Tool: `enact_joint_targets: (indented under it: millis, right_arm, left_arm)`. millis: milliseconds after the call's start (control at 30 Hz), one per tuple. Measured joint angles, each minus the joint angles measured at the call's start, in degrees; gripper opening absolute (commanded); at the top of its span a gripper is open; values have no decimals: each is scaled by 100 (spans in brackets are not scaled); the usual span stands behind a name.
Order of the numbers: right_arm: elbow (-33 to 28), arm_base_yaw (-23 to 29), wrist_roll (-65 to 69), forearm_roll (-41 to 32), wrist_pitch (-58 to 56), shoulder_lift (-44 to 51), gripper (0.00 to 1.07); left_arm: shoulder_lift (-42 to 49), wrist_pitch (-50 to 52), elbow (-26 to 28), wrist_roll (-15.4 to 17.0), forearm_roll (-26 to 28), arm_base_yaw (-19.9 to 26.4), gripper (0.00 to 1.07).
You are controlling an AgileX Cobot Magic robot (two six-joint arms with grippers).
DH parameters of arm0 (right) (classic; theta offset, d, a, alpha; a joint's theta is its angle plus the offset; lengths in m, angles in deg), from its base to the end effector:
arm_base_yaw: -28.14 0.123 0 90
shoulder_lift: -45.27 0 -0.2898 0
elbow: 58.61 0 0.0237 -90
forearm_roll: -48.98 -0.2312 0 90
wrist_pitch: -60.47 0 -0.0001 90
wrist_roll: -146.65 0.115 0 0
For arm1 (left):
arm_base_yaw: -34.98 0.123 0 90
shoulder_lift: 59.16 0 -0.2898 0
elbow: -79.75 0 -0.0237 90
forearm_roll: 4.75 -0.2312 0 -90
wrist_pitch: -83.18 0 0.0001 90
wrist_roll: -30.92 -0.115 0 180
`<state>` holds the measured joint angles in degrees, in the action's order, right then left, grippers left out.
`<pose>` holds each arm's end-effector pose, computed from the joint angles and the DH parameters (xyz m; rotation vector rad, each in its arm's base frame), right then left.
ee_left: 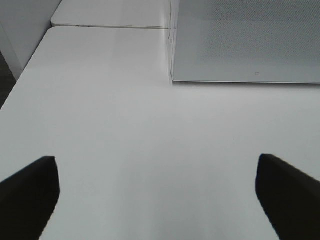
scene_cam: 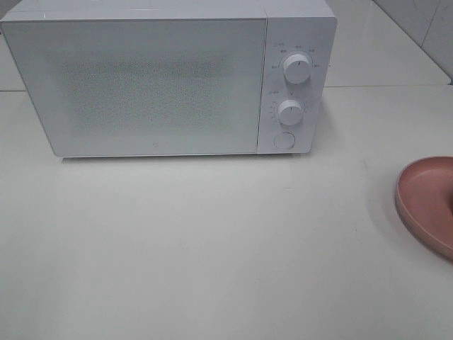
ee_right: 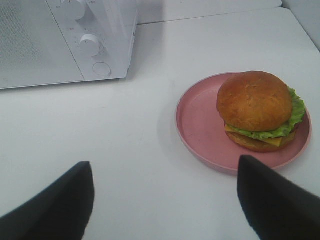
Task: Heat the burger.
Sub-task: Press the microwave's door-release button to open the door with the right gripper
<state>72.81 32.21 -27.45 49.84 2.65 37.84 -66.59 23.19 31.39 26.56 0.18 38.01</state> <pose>-0.0037 -0.0017 0.2628 0.0320 1.9876 0.0948 -0.0057 -0.0089 0.2603 0.0272 2.0177 -0.0207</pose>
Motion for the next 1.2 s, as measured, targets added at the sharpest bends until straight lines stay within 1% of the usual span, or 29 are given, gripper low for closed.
enact_joint_targets:
  millis: [1000, 1100, 1167, 1200]
  right_arm:
    - [0, 0, 0, 0, 0, 0, 76]
    - [46, 0, 0, 0, 109, -11, 76]
    - [115, 0, 6, 0, 481, -172, 76]
    - [115, 0, 6, 0, 481, -172, 76]
  left_arm:
    - [0, 0, 0, 0, 0, 0, 102]
    - [0, 0, 0, 0, 0, 0, 102]
    - [0, 0, 0, 0, 0, 0, 102]
    - [0, 0, 0, 0, 0, 0, 102]
